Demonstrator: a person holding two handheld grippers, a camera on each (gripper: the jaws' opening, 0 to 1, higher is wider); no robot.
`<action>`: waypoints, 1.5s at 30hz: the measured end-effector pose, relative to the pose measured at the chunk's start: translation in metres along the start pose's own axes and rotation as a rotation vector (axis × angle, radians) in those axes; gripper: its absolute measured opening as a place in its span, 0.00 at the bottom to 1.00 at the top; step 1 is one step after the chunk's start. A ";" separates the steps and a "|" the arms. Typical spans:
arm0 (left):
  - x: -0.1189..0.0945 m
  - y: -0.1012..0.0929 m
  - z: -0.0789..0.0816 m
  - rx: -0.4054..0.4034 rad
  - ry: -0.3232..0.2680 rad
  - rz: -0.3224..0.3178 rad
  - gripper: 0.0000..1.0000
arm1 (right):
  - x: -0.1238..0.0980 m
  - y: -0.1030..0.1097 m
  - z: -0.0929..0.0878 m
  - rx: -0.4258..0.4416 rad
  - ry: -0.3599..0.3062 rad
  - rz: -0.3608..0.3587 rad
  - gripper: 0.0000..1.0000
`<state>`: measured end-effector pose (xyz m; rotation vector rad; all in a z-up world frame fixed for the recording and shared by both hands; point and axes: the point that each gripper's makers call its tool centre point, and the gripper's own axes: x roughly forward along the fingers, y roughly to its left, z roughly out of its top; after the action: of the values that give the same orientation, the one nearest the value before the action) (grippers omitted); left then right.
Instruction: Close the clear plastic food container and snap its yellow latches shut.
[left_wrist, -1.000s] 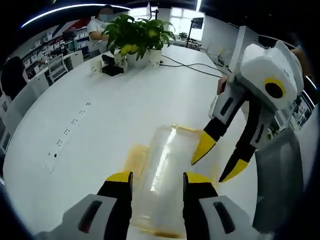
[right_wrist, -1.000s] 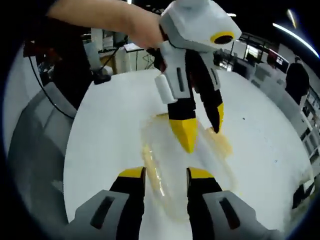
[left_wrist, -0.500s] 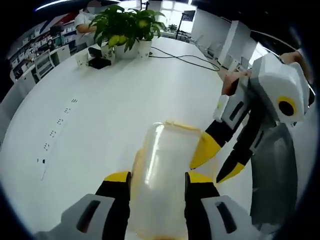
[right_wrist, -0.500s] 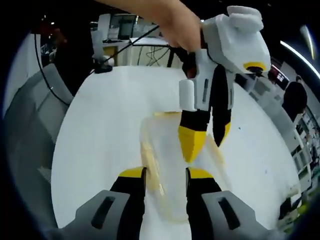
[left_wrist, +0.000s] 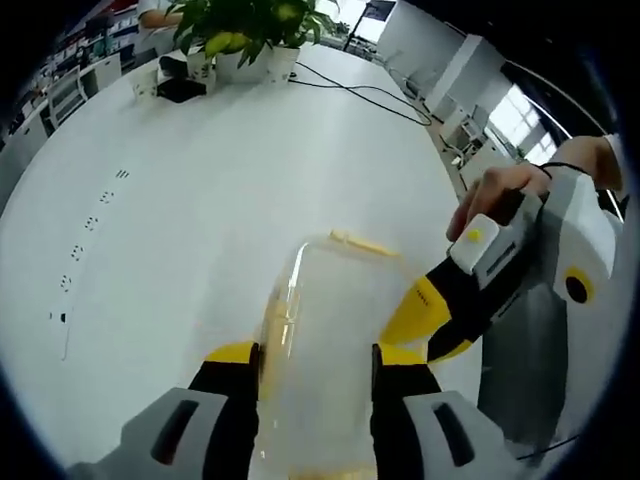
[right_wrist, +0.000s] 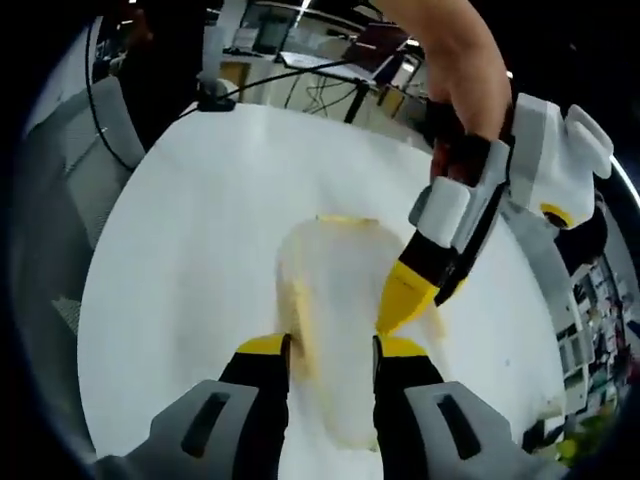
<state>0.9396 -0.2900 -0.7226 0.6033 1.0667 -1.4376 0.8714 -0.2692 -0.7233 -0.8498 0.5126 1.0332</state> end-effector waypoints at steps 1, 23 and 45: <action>0.000 -0.001 -0.001 -0.002 0.000 -0.001 0.38 | 0.000 0.000 0.000 -0.001 0.001 -0.002 0.29; 0.003 -0.004 -0.004 -0.048 0.015 -0.029 0.34 | -0.002 0.003 -0.006 -0.059 0.001 -0.030 0.24; 0.008 0.002 -0.001 -0.104 -0.039 -0.108 0.37 | 0.002 0.001 -0.001 -0.093 0.029 -0.042 0.25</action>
<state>0.9404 -0.2930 -0.7300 0.4479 1.1498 -1.4709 0.8715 -0.2688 -0.7259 -0.9559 0.4723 1.0137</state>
